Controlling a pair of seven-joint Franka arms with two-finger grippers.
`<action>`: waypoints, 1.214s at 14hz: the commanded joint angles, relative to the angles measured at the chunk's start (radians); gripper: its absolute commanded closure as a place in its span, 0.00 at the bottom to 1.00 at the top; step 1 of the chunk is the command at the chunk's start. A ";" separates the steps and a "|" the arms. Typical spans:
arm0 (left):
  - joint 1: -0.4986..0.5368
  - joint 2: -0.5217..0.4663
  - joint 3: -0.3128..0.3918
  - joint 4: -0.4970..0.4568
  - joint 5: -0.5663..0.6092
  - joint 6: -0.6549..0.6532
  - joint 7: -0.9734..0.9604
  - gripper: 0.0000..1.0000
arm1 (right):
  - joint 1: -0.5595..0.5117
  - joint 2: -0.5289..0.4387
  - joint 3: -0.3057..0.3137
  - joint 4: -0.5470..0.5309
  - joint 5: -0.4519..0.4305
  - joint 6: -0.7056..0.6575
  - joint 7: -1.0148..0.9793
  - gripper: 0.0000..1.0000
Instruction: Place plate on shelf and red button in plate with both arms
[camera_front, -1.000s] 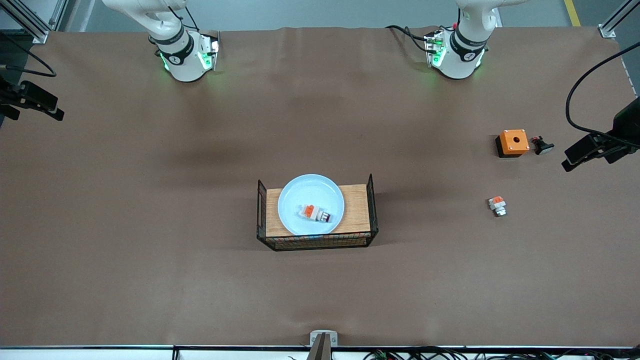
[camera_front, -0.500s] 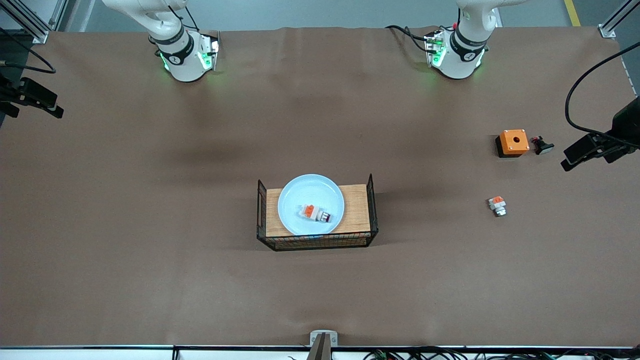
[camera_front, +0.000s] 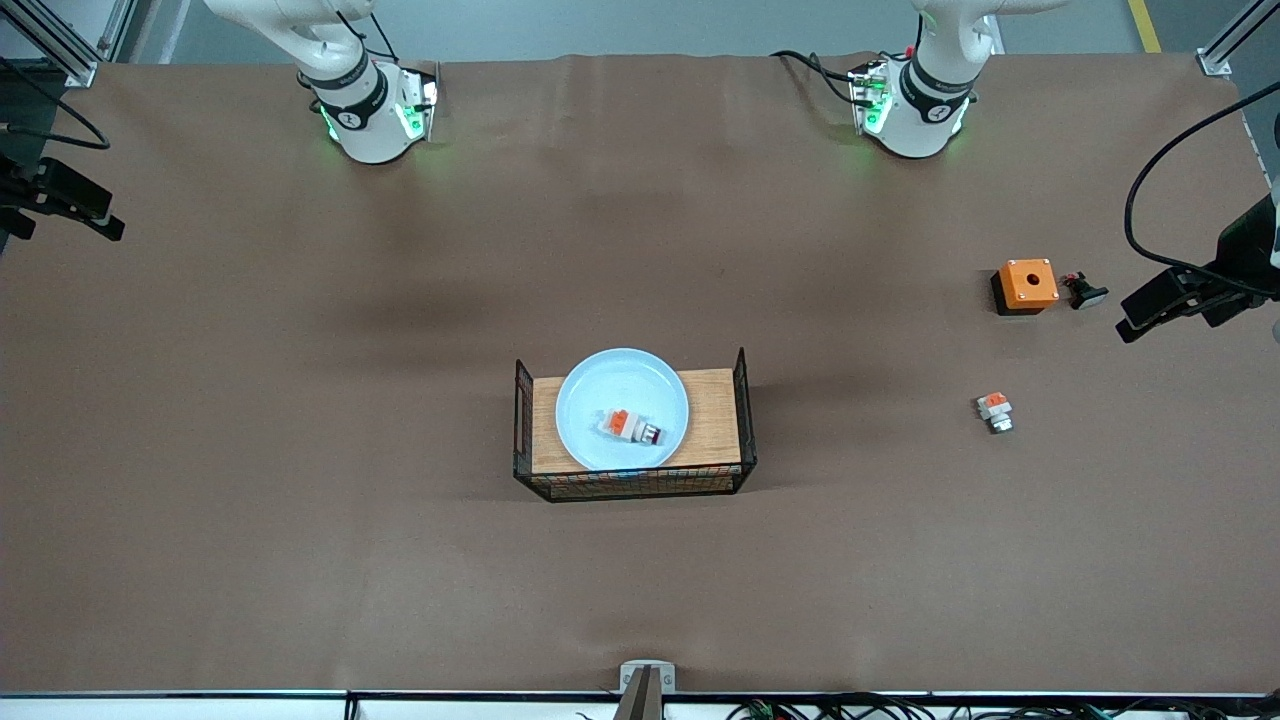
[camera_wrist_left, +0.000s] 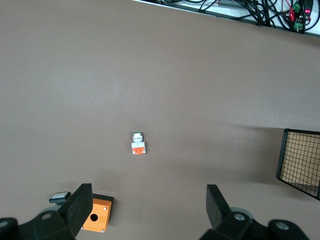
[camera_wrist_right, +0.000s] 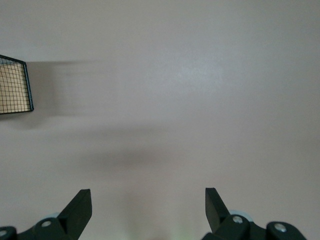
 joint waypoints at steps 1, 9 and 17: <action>-0.018 -0.002 0.025 0.007 -0.018 -0.015 0.012 0.00 | -0.008 -0.027 0.007 -0.029 0.006 0.025 -0.013 0.00; -0.017 -0.025 0.019 0.011 -0.019 -0.016 0.006 0.00 | -0.008 -0.028 0.007 -0.038 -0.006 0.024 -0.016 0.00; -0.015 -0.073 0.020 0.019 -0.016 -0.113 0.022 0.00 | -0.010 -0.028 0.007 -0.038 -0.006 0.018 -0.016 0.00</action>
